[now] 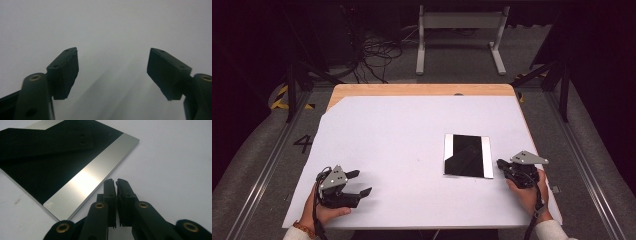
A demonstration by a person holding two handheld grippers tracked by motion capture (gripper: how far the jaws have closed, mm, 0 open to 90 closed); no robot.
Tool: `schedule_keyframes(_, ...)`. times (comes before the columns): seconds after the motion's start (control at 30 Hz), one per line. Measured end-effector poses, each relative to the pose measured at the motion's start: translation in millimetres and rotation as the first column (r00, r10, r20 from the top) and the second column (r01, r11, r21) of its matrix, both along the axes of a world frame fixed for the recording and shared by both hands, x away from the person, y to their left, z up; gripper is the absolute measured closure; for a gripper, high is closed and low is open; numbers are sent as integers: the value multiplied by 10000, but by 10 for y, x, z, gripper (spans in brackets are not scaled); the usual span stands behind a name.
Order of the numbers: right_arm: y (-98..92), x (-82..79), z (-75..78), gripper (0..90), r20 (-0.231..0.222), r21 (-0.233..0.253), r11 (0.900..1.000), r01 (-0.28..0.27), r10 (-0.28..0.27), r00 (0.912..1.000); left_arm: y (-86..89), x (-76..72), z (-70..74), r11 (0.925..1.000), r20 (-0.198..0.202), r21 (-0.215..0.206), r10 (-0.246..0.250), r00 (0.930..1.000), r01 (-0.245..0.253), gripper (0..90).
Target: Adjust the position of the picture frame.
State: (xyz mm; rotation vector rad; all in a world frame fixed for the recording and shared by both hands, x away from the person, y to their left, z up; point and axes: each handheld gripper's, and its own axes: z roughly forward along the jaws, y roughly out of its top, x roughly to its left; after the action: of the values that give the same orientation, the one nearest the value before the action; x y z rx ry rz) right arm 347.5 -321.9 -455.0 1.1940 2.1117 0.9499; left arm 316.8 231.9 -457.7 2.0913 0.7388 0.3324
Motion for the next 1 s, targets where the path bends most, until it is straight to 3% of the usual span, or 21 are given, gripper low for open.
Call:
schedule_keyframes(0.07, 12, 34, 2, 876, -3, -21, 10000, 20, -20, 10000, 6, 8, 0, 10000, -12, 4, -30, 10000, 30, 429)
schedule_keyframes(0.1, 19, 51, 0, 876, -18, 3, 10000, 12, -12, 10000, 10, 11, 5, 9999, -21, -11, -151, 9999, 151, 429)
schedule_keyframes(0.2, 45, 96, 0, 875, -85, -39, 10000, 14, -14, 10000, -7, 34, 11, 9995, -59, 215, -214, 9998, 215, 646)
schedule_keyframes(0.33, 99, 155, -2, 871, -120, -9, 10000, 31, -31, 9999, -101, 91, 6, 9973, -328, 64, -725, 9968, 728, 830)
schedule_keyframes(0.53, 142, 206, -9, 885, -227, -221, 9997, 33, -38, 9997, -236, 133, -4, 9937, -517, 177, -1096, 9926, 1107, 899)
schedule_keyframes(0.77, 186, 327, -12, 900, -382, -101, 9988, 488, -492, 9981, -391, 214, 4, 9888, -631, 280, -1444, 9875, 1464, 900)
schedule_keyframes(0.8, 169, 364, -9, 900, -550, 160, 9986, 498, -489, 9973, -467, 250, 2, 9865, -658, 348, -1578, 9853, 1603, 900)
schedule_keyframes(0.87, 167, 377, -10, 900, -557, 204, 9988, 446, -434, 9975, -513, 273, -3, 9847, -705, 377, -1675, 9834, 1704, 900)
schedule_keyframes(0.9, 201, 395, -9, 900, -509, 24, 9996, 290, -289, 9983, -635, 319, -16, 9809, -773, 452, -1855, 9796, 1893, 900)
schedule_keyframes(1.0, 252, 419, -2, 900, -548, -103, 9998, 190, -195, 9983, -784, 364, -26, 9755, -832, 575, -2075, 9747, 2126, 900)
